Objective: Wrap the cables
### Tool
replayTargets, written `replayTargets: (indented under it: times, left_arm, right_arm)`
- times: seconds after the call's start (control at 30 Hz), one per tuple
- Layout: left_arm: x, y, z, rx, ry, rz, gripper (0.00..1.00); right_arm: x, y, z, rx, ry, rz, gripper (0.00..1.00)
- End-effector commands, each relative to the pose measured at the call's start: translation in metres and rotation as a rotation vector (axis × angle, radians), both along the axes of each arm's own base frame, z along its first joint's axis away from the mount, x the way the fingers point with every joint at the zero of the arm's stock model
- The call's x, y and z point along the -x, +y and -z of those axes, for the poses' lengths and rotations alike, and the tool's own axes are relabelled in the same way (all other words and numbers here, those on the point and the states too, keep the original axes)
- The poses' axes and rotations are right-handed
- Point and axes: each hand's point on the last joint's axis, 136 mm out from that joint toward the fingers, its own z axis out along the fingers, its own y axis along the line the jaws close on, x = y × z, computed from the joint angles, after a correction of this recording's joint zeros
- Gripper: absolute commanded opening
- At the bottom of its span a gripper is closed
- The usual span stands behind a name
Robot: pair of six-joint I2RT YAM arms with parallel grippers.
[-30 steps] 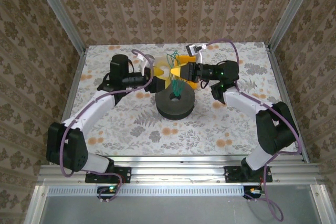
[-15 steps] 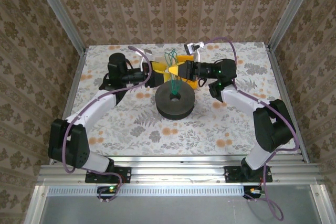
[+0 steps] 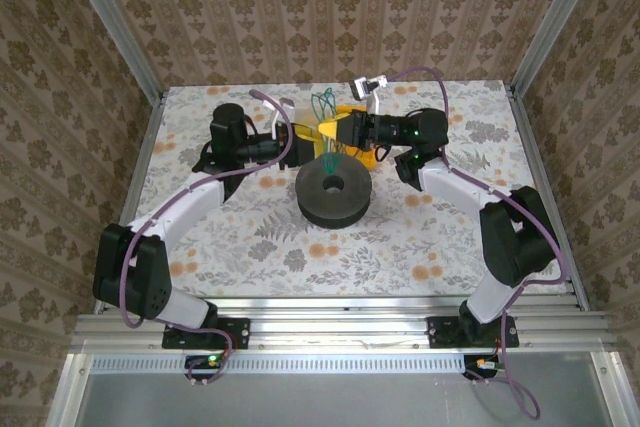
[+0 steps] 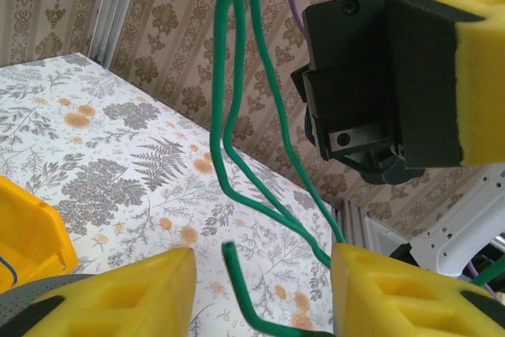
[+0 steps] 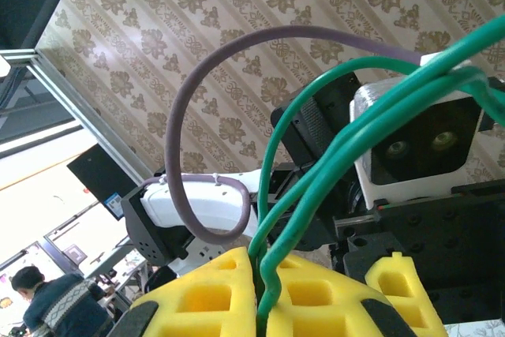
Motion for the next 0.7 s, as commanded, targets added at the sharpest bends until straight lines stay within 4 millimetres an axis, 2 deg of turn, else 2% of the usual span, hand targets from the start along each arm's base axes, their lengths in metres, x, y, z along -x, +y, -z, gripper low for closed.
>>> replayTargets:
  times: [0.0, 0.2, 0.23, 0.3, 0.4, 0.5, 0.67]
  left_arm:
    - [0.006, -0.001, -0.004, 0.019, -0.021, 0.022, 0.42]
    - [0.006, 0.0, -0.008, 0.032, -0.024, 0.026, 0.27]
    - [0.007, 0.001, -0.009, 0.033, -0.024, 0.029, 0.21]
    - [0.008, 0.004, -0.01, 0.034, -0.023, 0.03, 0.0]
    - [0.004, 0.015, -0.011, 0.007, -0.006, -0.008, 0.0]
    - [0.0, 0.031, -0.008, -0.096, -0.03, -0.108, 0.0]
    - [-0.007, 0.064, -0.016, -0.3, -0.106, -0.284, 0.0]
  right_arm:
    - [0.002, 0.001, -0.018, -0.043, -0.084, 0.014, 0.0]
    - [0.001, 0.0, -0.017, -0.042, -0.087, 0.019, 0.0]
    - [0.001, 0.0, -0.015, -0.04, -0.084, 0.021, 0.0]
    - [-0.001, -0.002, -0.013, -0.038, -0.084, 0.03, 0.0]
    - [-0.006, -0.011, -0.007, -0.031, -0.08, 0.065, 0.0]
    - [-0.013, -0.021, 0.009, 0.007, -0.061, 0.109, 0.0]
    - [-0.02, -0.026, 0.049, 0.185, -0.044, 0.226, 0.0]
